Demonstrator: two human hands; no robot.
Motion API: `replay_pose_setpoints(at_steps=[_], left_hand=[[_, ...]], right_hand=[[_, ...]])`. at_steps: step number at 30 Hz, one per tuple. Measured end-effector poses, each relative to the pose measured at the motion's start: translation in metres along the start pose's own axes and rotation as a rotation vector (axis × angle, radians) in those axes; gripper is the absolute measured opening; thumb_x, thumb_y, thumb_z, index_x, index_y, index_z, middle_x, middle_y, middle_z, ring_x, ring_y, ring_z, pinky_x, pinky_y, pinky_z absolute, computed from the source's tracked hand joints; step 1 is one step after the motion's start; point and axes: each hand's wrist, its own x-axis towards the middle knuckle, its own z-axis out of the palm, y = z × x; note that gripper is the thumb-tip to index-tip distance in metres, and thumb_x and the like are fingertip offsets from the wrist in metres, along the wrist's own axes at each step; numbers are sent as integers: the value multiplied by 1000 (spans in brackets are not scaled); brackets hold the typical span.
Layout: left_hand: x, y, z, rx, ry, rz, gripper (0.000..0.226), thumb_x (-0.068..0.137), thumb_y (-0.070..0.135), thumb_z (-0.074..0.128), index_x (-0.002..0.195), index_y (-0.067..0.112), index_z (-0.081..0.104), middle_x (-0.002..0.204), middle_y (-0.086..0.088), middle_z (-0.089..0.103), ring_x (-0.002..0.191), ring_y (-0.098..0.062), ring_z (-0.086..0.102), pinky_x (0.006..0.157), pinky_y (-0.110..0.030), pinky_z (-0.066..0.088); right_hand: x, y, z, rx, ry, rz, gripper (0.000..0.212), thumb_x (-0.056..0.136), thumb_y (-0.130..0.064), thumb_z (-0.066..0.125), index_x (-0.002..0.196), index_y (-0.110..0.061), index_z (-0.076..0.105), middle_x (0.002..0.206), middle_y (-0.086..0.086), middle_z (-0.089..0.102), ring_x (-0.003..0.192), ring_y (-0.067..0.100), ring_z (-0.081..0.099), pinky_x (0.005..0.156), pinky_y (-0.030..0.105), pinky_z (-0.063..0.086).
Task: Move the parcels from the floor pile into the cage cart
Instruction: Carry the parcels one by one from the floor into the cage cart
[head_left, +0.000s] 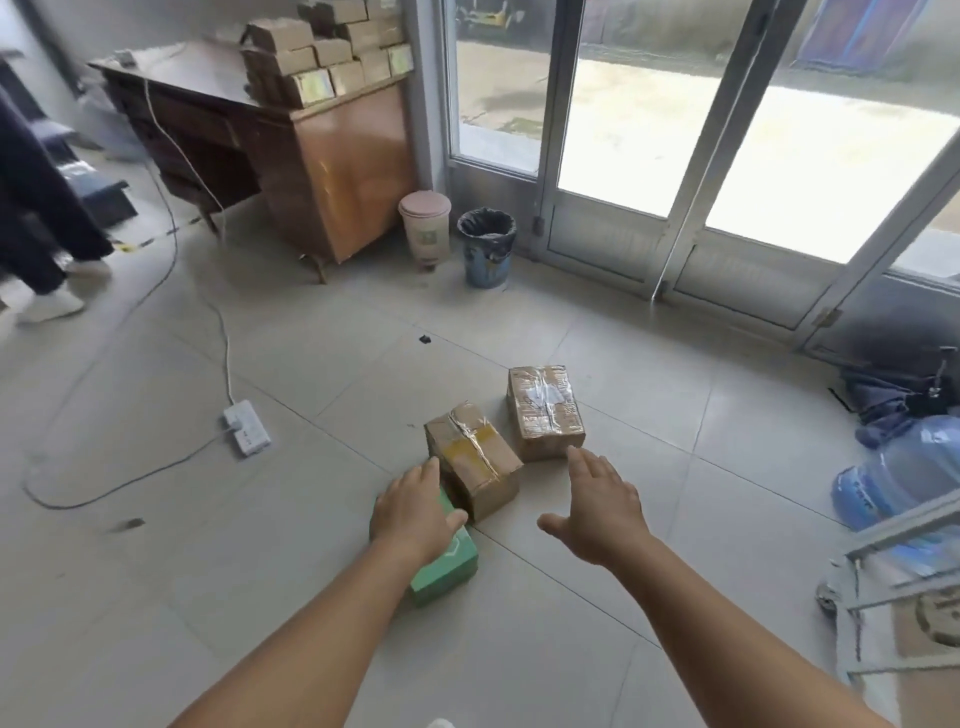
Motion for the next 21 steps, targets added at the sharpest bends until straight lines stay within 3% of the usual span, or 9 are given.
replay_pose_setpoints(at_steps=[8,21], left_hand=[[66,-43,-12,-26,-52,-51,75,90,46,59,150,18,22,145,-4,41,131,-24,41,104,-37,36],[266,-22,-5,-33,-188,-96,79,91,45,57,153,18,15,155,-5,30,139,-26,32,110,-38,32]], right_hand=[[68,-45,17,61,-60,-4,97,88,-50,62,157,-15,3,164,2,7,151,22,8,118,43,19],[257,-22,33,265,-113,165,97,87,-52,63,156,-12,6,163,2,13,149,20,15,116,39,24]])
